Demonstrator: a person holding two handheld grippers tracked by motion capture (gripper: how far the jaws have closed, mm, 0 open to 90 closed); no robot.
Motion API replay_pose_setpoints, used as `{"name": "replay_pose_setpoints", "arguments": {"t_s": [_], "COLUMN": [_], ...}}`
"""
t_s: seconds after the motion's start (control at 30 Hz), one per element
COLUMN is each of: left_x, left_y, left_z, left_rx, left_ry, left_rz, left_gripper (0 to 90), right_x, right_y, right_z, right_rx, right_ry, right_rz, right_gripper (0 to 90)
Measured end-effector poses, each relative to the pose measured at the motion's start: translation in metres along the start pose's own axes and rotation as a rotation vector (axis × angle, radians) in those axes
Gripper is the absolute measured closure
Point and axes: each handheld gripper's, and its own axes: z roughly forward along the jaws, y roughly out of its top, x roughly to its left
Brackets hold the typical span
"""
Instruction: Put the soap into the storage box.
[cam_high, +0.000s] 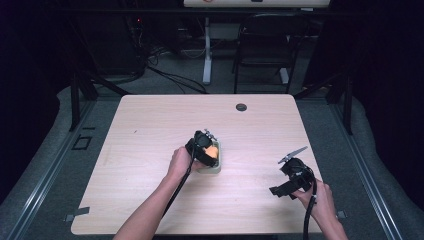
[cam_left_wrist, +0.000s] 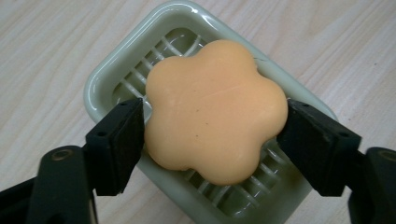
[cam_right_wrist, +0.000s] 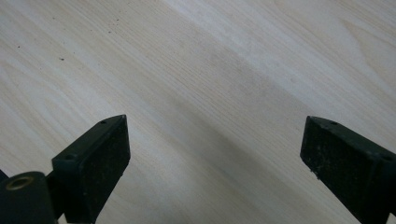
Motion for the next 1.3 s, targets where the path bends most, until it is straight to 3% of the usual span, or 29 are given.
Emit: {"name": "replay_pose_setpoints", "arguments": {"t_s": [0.37,0.77,1.03,1.13,1.3], "left_x": [0.004,0.009,0.011,0.011,0.009], "left_y": [-0.002,-0.010,-0.027,-0.038,-0.059], "left_z": [-0.009,-0.047,-0.078,-0.089,-0.103], "left_rx": [-0.020,-0.056,-0.058,-0.069,-0.060], "left_ry": [0.014,0.009,0.017,0.009,0.014], "left_rz": [-0.025,-0.030,-0.028,-0.043,-0.046], "left_gripper": [10.5,0.9,0.2,0.2,0.2], "right_x": [0.000,-0.001,-0.001,0.000,-0.001], "right_y": [-0.001,0.000,0.000,-0.001,-0.001], "right_z": [0.000,-0.002,-0.003,-0.003,-0.003], "right_rx": [-0.010,-0.003,0.000,-0.020,-0.009], "right_ry": [-0.004,0.003,-0.004,0.006,-0.006], "right_rz": [0.006,0.002,-0.002,0.015,0.009], "right_gripper": [7.7,7.3,6.6,6.5,6.2]}}
